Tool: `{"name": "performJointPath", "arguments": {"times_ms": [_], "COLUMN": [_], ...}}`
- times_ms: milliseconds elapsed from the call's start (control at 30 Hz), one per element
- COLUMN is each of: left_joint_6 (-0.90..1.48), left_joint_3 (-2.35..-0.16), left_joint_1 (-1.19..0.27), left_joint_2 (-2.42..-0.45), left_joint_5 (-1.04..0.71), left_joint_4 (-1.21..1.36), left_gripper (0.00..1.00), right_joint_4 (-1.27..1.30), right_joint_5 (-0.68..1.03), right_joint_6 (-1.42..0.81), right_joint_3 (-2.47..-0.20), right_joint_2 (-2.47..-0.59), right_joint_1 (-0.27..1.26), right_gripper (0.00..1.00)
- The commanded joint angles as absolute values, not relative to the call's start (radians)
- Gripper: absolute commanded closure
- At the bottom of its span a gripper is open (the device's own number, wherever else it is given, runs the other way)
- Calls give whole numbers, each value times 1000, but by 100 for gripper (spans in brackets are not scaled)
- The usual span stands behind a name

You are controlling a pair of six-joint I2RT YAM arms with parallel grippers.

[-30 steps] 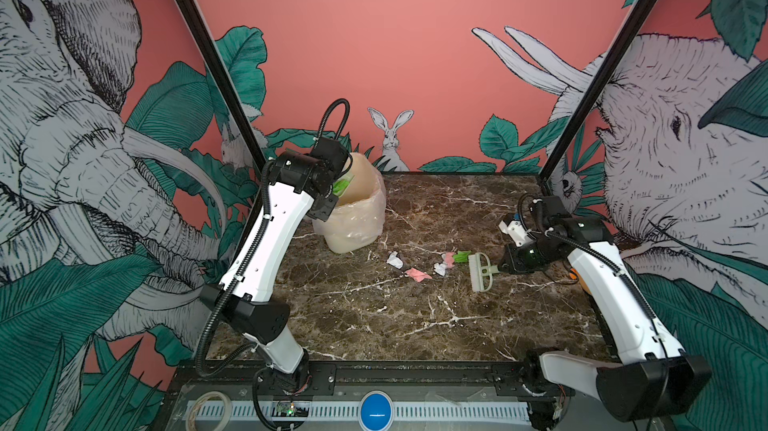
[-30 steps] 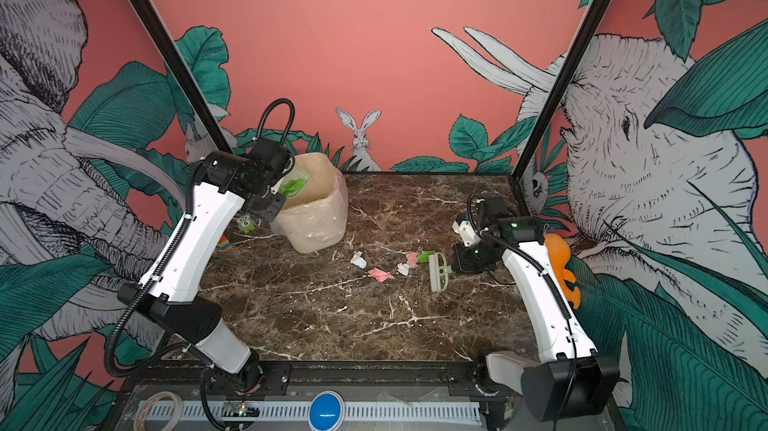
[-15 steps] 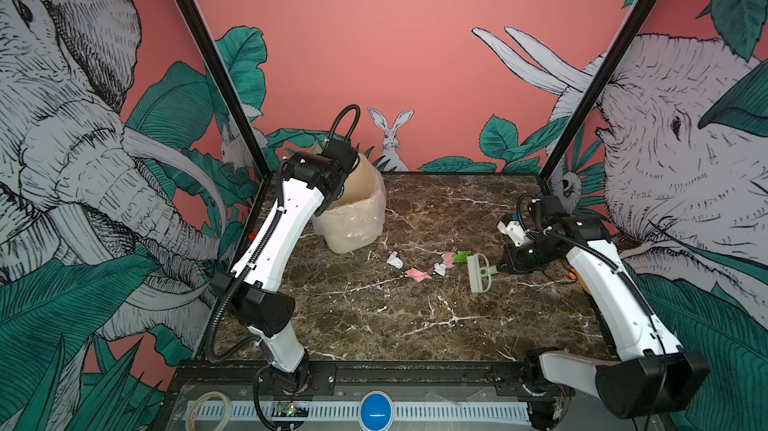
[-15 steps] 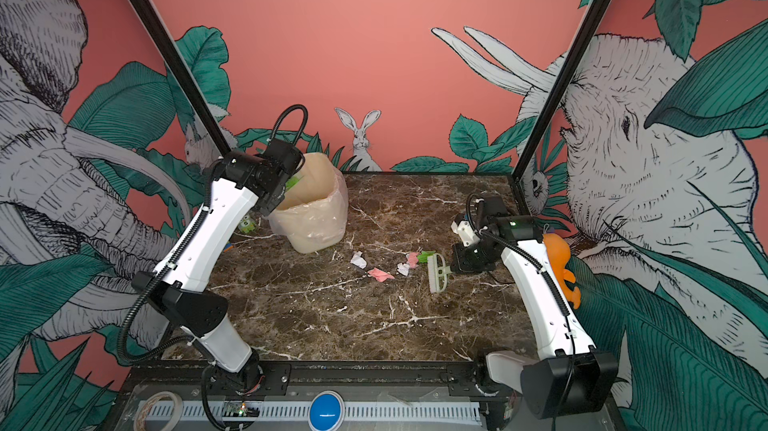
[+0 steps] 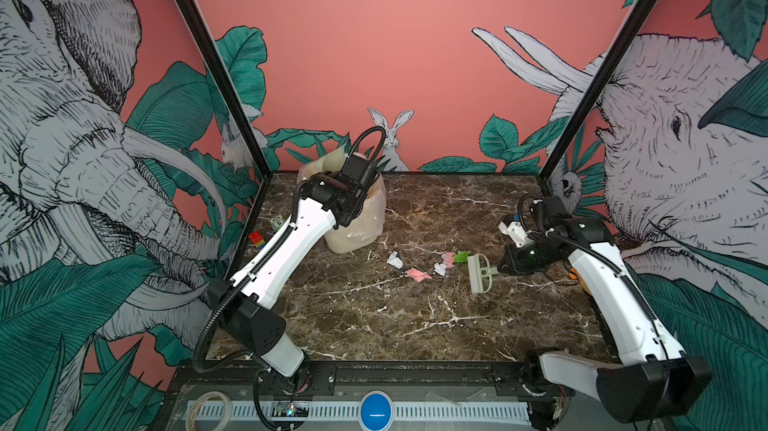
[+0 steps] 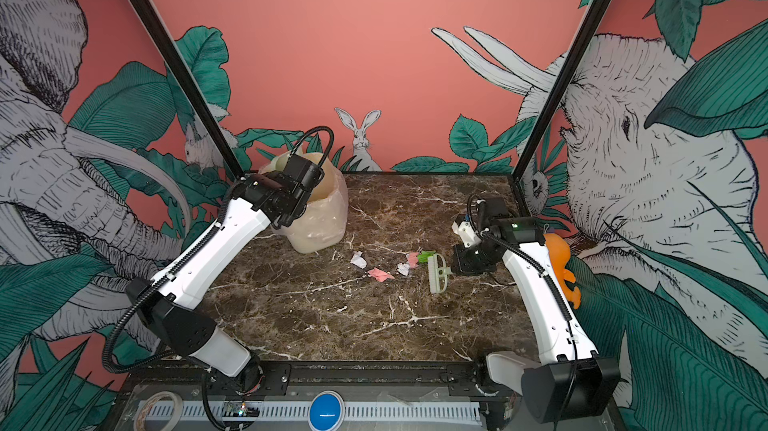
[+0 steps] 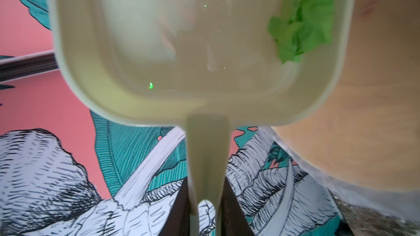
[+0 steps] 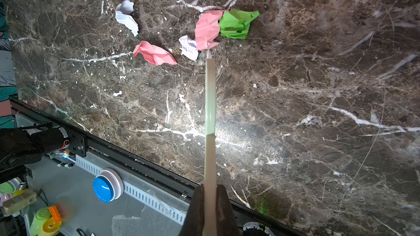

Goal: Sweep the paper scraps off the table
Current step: 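Tip the dustpan over the bin with the left gripper, then lower the empty dustpan near the pink and white scraps while the right brush approaches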

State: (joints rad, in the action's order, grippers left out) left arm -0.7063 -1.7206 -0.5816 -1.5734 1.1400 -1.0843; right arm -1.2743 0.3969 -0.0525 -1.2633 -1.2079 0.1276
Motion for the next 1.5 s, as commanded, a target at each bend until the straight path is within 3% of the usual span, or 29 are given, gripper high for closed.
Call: {"name": "performJointPath", "arguments": {"times_ms": [0, 700, 1133, 1467], "left_joint_6": [-843, -866, -289, -80], "left_joint_3": [-1678, -1571, -1992, -1923], "left_joint_1": [-588, -594, -672, -836], "left_joint_2": [-1523, -1412, -1468, -1439], "left_joint_5": [1219, 1224, 787, 481], "left_joint_4": [-952, -898, -1342, -1317], "left_gripper": [100, 100, 100, 100], "right_joint_4": [-1293, -1265, -1279, -1238], "right_joint_5": [403, 359, 107, -86], "right_joint_6": [-55, -76, 43, 160], "right_joint_3": [-1268, -1254, -1409, -1505], "right_joint_2": [-1186, -1150, -1286, -1447], "right_joint_1": [123, 123, 125, 255], "right_gripper": [100, 100, 100, 100]}}
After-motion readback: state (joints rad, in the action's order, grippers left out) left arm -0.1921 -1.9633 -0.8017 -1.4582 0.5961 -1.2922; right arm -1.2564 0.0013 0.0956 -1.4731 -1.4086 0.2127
